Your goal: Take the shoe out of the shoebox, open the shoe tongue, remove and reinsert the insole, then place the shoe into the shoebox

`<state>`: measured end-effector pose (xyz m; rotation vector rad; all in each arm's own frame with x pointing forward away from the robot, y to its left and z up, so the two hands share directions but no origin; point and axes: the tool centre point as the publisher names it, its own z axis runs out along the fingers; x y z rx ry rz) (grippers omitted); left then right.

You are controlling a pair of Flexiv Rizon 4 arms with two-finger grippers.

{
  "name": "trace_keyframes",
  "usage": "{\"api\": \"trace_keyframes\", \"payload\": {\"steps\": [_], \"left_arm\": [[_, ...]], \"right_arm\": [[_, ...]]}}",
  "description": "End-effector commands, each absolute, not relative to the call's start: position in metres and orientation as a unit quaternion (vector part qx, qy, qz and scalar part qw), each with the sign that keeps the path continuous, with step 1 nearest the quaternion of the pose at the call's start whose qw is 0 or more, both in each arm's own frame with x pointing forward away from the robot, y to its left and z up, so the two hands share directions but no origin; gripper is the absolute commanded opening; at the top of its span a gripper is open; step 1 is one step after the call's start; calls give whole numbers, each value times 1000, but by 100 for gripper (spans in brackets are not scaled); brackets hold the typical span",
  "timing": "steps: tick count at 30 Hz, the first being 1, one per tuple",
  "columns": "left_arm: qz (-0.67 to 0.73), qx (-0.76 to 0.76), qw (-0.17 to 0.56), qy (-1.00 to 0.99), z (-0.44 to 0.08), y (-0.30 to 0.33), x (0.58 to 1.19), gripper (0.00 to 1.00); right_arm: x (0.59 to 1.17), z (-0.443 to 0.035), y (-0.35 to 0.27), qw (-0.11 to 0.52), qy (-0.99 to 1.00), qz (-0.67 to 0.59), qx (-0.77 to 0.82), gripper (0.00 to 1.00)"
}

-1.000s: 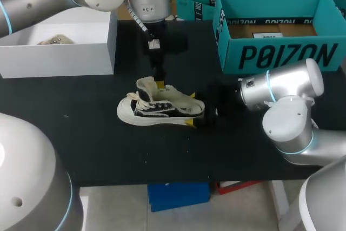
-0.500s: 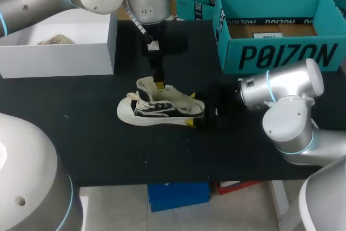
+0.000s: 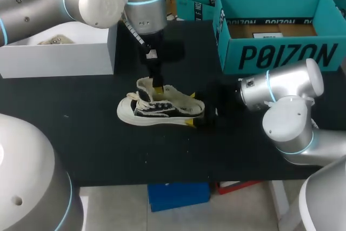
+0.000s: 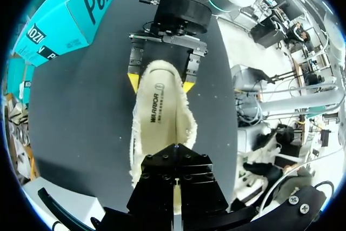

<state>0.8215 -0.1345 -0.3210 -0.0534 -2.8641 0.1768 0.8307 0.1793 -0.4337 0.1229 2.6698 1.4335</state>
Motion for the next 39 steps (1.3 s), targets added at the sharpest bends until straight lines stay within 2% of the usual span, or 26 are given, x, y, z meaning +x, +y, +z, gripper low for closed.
{"api": "trace_keyframes", "payload": {"steps": [1,39], "left_arm": [[61,-21,142,-988,-334,-141,822,0],[62,-22,160,-985,-396,-156,808,0]], "right_arm": [[831,-435,180,54,880,471,41,0],[831,-435,180,54,880,471,41,0]]}}
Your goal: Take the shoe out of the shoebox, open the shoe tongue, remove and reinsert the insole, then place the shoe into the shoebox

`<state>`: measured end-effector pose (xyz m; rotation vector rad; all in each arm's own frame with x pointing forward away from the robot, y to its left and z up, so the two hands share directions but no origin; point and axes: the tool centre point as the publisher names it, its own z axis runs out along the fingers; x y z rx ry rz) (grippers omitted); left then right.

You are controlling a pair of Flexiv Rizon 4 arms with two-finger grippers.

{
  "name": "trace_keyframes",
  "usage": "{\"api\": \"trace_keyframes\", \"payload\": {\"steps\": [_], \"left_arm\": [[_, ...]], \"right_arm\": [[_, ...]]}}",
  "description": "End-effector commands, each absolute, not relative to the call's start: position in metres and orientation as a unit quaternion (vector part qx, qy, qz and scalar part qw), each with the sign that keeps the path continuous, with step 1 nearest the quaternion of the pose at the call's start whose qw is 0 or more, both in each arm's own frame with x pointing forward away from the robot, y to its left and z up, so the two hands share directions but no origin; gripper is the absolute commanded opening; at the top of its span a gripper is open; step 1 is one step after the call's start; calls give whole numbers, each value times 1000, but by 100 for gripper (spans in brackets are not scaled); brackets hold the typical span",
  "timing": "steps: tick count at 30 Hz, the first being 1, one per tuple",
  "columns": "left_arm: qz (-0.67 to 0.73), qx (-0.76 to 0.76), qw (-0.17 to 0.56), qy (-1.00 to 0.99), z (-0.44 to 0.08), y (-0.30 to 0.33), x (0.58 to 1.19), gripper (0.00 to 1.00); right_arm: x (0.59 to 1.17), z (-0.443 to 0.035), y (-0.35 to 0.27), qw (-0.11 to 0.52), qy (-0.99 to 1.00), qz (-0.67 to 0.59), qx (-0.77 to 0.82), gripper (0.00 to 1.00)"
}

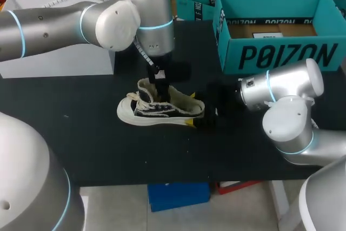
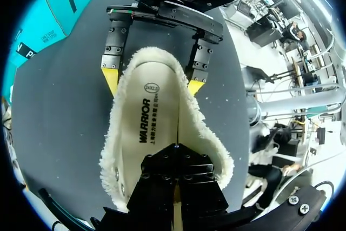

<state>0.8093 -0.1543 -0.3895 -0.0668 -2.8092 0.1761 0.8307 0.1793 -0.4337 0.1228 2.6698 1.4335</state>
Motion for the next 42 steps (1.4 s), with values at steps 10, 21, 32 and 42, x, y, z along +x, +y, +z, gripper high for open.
{"api": "trace_keyframes", "payload": {"steps": [10,21,32,42], "left_arm": [[78,-15,129,-988,-402,-157,801,0],[69,-4,124,-990,-416,-157,800,0],[74,10,140,-987,-428,-156,802,0],[80,14,145,-986,-430,-160,802,6]], "right_arm": [[831,-435,180,54,880,471,41,0],[831,-435,180,54,880,471,41,0],[831,-435,180,54,880,471,41,0],[831,-435,180,54,880,471,41,0]]}}
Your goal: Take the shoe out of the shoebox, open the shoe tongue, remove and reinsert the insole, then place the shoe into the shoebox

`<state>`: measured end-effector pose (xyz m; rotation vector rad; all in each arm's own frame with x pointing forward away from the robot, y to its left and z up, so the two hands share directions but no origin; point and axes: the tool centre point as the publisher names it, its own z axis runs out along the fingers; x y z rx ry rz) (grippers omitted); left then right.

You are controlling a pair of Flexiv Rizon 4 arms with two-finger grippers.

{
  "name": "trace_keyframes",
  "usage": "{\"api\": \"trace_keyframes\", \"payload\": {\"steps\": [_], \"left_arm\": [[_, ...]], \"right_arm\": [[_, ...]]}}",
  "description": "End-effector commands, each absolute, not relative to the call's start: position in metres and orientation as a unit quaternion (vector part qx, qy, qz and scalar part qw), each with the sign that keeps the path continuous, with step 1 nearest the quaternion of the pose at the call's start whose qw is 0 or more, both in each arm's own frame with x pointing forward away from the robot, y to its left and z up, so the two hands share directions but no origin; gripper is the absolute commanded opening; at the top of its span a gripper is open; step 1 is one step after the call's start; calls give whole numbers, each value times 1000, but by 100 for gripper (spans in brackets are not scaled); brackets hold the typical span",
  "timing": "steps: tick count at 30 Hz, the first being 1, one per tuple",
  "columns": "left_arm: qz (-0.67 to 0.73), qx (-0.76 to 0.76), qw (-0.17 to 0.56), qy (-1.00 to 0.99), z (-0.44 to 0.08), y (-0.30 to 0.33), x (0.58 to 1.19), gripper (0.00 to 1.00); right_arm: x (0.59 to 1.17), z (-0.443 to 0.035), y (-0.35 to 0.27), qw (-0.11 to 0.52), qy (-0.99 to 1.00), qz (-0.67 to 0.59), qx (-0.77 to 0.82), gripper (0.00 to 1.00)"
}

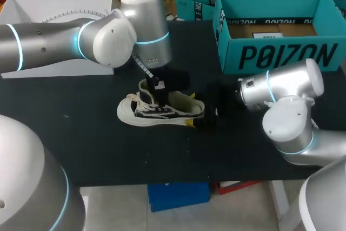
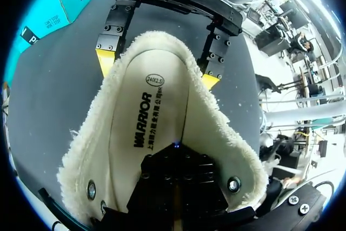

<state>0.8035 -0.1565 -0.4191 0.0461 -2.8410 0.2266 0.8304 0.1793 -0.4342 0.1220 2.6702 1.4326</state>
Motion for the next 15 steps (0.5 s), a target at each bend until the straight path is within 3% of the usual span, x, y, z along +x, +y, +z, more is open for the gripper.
{"api": "trace_keyframes", "payload": {"steps": [1,3,4,15], "left_arm": [[80,14,145,-986,-430,-160,801,8],[79,14,143,-987,-430,-161,801,30],[77,16,138,-987,-430,-161,801,36],[31,37,67,-997,-439,-163,796,23]], "right_arm": [[831,-435,180,54,880,471,41,0],[831,-435,180,54,880,471,41,0],[831,-435,180,54,880,471,41,0],[831,-435,180,54,880,471,41,0]]}}
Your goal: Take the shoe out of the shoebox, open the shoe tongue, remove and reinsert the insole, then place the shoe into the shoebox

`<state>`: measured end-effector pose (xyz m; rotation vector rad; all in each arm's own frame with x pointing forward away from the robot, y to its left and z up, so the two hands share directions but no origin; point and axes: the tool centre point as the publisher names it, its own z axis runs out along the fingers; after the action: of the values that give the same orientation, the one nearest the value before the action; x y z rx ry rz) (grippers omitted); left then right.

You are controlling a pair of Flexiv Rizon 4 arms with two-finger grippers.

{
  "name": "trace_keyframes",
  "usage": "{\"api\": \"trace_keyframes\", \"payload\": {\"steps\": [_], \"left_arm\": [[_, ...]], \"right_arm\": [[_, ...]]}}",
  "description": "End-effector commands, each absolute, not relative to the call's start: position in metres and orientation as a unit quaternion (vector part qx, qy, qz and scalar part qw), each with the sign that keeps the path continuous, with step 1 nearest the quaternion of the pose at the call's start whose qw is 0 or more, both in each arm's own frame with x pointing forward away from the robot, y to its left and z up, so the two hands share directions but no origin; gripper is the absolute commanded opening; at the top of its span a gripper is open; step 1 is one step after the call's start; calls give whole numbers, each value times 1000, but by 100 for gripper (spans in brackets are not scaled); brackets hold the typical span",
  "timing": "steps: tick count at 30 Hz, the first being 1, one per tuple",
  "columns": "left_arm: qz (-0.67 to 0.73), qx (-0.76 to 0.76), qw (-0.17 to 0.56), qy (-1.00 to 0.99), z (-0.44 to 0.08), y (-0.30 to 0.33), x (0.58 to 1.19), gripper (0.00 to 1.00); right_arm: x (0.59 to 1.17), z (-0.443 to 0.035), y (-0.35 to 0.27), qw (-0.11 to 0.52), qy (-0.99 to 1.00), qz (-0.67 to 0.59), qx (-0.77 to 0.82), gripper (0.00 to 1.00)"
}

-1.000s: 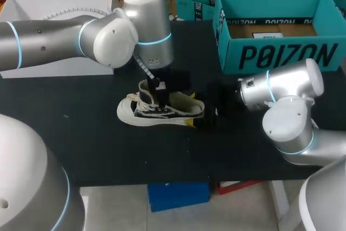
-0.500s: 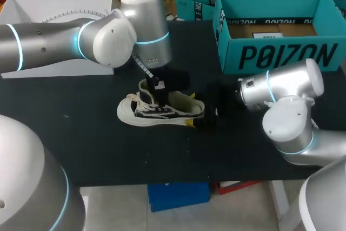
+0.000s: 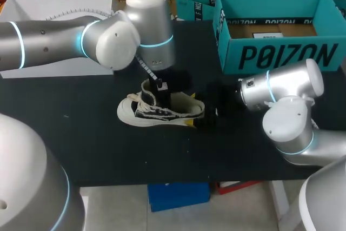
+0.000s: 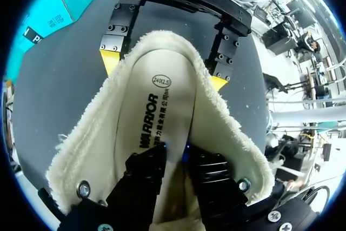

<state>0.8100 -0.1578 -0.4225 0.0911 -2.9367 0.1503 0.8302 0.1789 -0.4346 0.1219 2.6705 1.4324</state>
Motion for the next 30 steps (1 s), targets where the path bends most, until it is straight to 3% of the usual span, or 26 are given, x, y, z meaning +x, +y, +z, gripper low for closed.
{"api": "trace_keyframes", "payload": {"steps": [1,14,22,25,27,30], "left_arm": [[26,38,62,-997,-442,-163,796,24],[-41,51,-27,-997,-471,-137,797,21],[-131,54,-143,-980,-495,-125,801,18],[-146,58,-168,-973,-501,-121,804,24],[-150,65,-179,-970,-506,-118,807,18],[-152,73,-190,-967,-511,-115,813,19]], "right_arm": [[831,-435,180,54,880,471,41,0],[831,-435,180,54,880,471,41,0],[831,-435,180,54,880,471,41,0],[831,-435,180,54,880,471,41,0],[831,-435,180,54,880,471,41,0],[831,-435,180,54,880,471,41,0]]}}
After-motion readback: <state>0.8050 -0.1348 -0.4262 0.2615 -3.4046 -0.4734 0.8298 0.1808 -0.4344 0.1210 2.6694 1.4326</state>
